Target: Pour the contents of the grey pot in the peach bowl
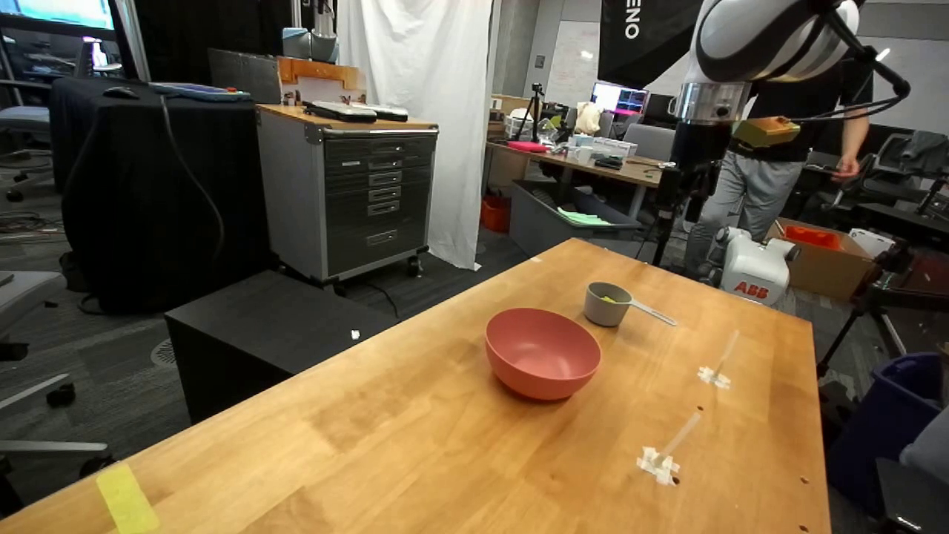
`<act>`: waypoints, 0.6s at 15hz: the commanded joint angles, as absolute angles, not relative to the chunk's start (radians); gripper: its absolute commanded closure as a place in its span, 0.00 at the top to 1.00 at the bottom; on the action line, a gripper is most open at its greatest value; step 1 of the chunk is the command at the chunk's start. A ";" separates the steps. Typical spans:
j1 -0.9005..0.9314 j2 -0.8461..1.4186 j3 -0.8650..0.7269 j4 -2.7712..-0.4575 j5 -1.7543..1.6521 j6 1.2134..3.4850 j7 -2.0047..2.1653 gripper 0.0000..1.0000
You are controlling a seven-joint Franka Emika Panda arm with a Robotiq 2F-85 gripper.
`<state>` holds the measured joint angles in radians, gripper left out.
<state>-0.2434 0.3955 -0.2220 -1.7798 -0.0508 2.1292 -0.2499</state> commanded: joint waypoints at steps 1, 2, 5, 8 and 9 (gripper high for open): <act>-0.258 0.417 -0.208 -1.813 -0.097 2.203 -0.270 1.00; -0.258 0.424 -0.209 -1.824 -0.109 2.227 -0.267 1.00; -0.260 0.434 -0.211 -1.867 -0.130 2.296 -0.264 1.00; -0.264 0.432 -0.213 -1.928 -0.160 2.360 -0.281 1.00; -0.265 0.429 -0.213 -1.949 -0.171 2.381 -0.287 1.00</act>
